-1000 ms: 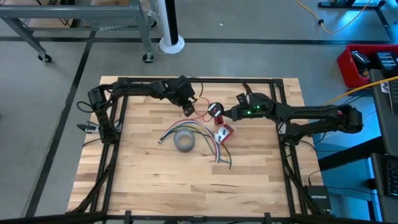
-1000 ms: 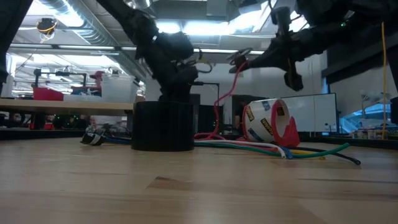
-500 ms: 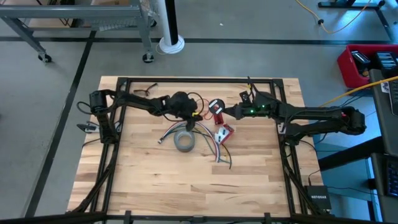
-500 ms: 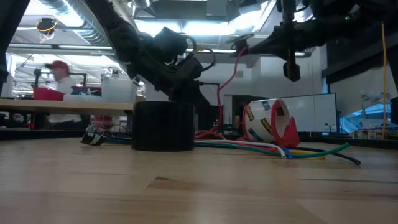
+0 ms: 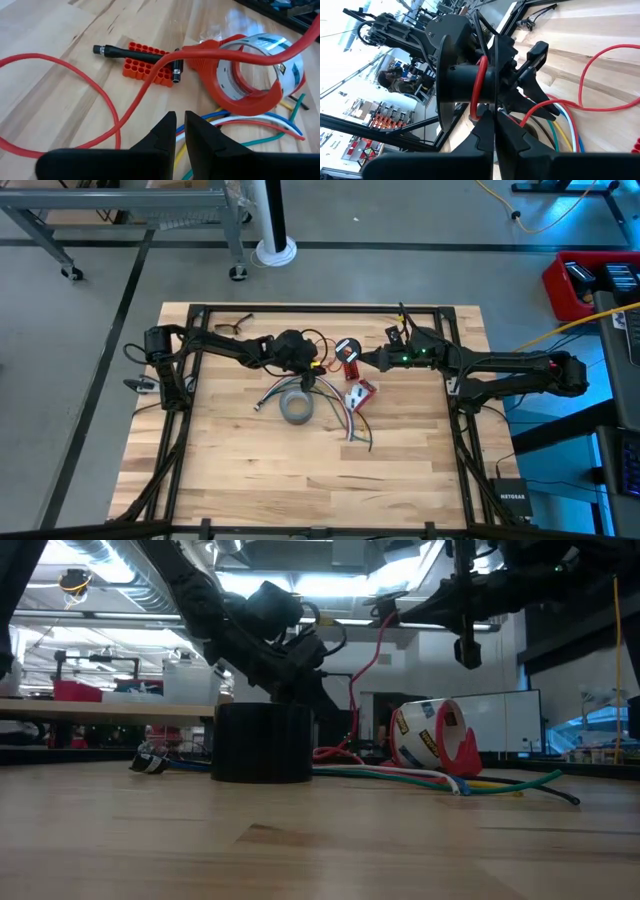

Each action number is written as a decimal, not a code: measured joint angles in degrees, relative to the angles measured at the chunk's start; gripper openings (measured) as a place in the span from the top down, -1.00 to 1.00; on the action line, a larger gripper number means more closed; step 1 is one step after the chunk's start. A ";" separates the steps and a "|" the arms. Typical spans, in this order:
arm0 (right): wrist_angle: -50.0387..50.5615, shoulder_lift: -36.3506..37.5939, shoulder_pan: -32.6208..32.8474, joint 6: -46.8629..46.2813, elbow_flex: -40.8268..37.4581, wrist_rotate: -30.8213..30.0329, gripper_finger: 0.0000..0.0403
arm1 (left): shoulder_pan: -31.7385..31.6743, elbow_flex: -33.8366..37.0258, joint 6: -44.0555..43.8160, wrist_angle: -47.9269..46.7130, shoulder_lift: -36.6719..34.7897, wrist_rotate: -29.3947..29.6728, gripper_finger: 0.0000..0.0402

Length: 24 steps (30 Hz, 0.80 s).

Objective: Coil cords
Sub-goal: Coil the red wire on the black spool

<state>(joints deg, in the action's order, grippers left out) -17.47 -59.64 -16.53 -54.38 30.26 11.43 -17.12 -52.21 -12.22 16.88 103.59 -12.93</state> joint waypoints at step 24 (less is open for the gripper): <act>-2.14 0.00 0.00 0.01 0.00 0.17 0.97 | -0.12 -0.02 -3.63 -1.23 0.00 4.25 0.61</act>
<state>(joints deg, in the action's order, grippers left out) -19.62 -59.64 -16.53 -54.37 30.26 11.60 -17.24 -52.23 -15.85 15.66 103.59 -8.68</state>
